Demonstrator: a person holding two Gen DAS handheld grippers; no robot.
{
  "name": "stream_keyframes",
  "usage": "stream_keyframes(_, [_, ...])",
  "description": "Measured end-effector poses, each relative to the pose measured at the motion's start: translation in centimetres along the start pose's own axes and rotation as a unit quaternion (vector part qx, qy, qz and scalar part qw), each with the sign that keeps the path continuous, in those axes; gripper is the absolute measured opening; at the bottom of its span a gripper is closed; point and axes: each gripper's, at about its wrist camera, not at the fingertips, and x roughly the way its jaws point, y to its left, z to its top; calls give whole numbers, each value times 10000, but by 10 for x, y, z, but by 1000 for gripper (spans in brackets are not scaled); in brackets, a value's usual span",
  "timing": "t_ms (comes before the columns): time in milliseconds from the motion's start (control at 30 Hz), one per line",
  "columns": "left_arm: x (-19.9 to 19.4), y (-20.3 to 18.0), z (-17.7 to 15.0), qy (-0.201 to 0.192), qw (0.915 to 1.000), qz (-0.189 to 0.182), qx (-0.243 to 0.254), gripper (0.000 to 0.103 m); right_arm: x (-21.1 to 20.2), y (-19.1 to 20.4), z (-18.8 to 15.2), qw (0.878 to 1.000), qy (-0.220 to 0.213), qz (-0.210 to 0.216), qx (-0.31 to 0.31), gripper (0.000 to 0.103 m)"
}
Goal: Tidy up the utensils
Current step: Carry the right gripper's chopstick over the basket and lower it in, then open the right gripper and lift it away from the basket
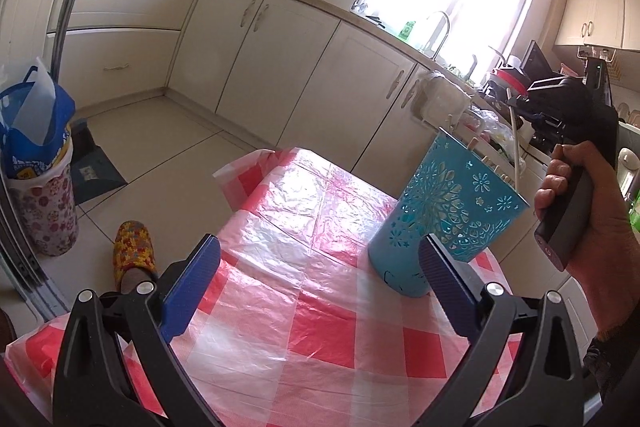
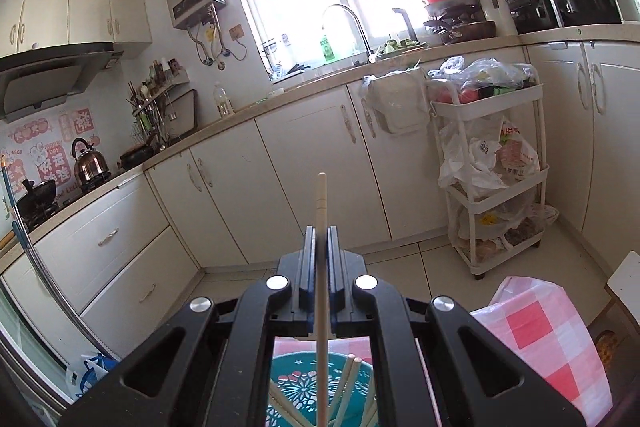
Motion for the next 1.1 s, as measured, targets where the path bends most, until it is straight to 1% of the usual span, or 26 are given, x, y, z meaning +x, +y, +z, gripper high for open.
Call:
stream_keyframes(267, [0,0,0,3,10000,-15,13,95,8,2,-11,9995,276,69,-158,6])
stream_keyframes(467, [1,1,0,26,10000,3,-5,95,0,3,-20,9981,535,192,-229,6])
stream_keyframes(600, [2,1,0,57,10000,63,-30,95,-20,0,-26,9973,635,288,-225,6])
stream_keyframes(733, [5,0,0,128,9998,176,-8,95,-52,-5,-37,9962,765,298,-307,7])
stream_keyframes(767, [6,-2,0,160,9996,215,21,95,-61,-7,-42,9956,829,287,-330,10])
stream_keyframes(800, [7,-4,0,192,9995,241,69,95,-72,-10,-47,9953,877,255,-335,17])
stream_keyframes(867, [8,-13,1,295,9979,447,367,95,-95,-16,-61,9946,970,194,-307,27])
stream_keyframes(933, [2,-19,1,397,9951,655,620,95,-117,-22,-79,9933,1110,139,-297,27])
stream_keyframes(967, [-4,-21,2,435,9945,696,656,95,-129,-26,-91,9924,1198,88,-282,30])
stream_keyframes(1000, [-11,-24,3,476,9938,726,691,95,-139,-28,-101,9911,1300,33,-266,37])
stream_keyframes(1033, [-17,-27,4,524,9928,763,765,95,-150,-30,-112,9899,1396,-17,-252,40])
stream_keyframes(1100, [-32,-35,6,551,9903,862,941,95,-171,-35,-133,9873,1569,-113,-206,42])
